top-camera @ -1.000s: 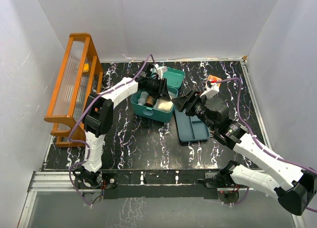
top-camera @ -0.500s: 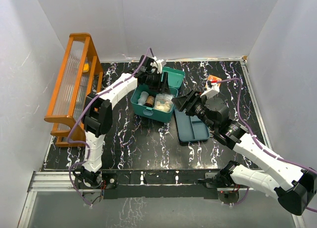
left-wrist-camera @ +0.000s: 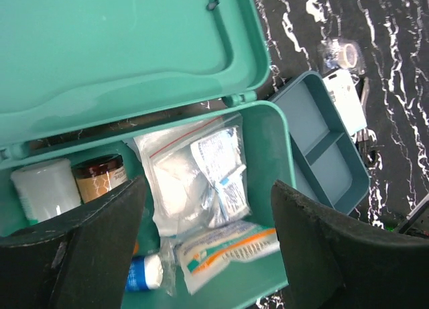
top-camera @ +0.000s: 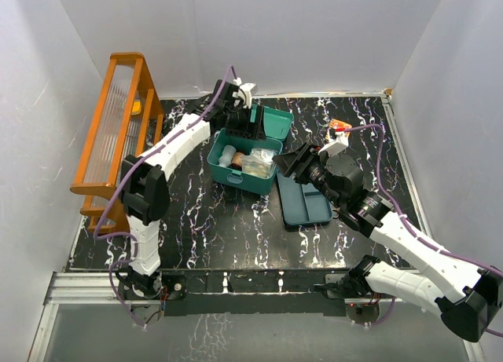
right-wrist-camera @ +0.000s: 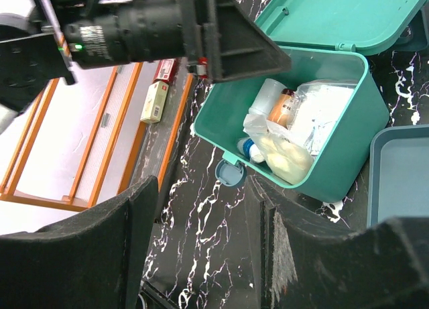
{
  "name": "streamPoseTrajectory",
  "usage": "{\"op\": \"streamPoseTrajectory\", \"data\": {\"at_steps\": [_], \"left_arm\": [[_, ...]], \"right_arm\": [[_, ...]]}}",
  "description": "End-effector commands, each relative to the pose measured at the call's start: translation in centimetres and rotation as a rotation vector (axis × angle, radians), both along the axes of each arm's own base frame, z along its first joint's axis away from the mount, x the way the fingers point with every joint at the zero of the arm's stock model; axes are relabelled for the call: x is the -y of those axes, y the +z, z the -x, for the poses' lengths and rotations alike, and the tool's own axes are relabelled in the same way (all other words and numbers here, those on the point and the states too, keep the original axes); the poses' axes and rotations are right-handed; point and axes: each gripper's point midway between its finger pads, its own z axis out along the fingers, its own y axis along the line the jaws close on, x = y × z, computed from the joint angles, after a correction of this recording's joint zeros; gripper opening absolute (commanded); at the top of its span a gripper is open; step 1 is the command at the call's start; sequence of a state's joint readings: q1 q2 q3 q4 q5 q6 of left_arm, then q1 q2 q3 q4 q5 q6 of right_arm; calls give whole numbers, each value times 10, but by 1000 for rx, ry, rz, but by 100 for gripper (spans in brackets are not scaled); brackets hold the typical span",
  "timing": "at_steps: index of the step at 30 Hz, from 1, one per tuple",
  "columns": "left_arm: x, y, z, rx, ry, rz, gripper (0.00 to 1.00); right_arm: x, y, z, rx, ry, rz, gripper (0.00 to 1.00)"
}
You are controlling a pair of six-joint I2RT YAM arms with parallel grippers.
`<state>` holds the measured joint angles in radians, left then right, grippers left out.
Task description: Organize the medicine kit
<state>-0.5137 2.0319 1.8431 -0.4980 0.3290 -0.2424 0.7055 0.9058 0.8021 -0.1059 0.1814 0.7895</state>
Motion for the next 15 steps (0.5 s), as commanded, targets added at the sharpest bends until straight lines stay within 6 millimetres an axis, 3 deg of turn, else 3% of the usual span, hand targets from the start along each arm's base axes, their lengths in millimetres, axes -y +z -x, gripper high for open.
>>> {"op": "streamPoseTrajectory", "data": {"at_steps": [1,5,8,10,15], "left_arm": [[-13,60,14,122,-19,26,74],[-22,52,48,70,-87,3,69],[-27,49,75,35,-139,6,58],[-29,46,87,14,-161,1,49],[-30,26,103,-40,-198,-12,38]], "right_arm": [[1,8,-3,23,-15,-26,53],[3,8,-3,23,-20,-26,53],[4,7,-2,24,-25,-27,53],[3,5,-2,21,-21,-24,53],[1,2,-3,14,-14,-26,53]]}}
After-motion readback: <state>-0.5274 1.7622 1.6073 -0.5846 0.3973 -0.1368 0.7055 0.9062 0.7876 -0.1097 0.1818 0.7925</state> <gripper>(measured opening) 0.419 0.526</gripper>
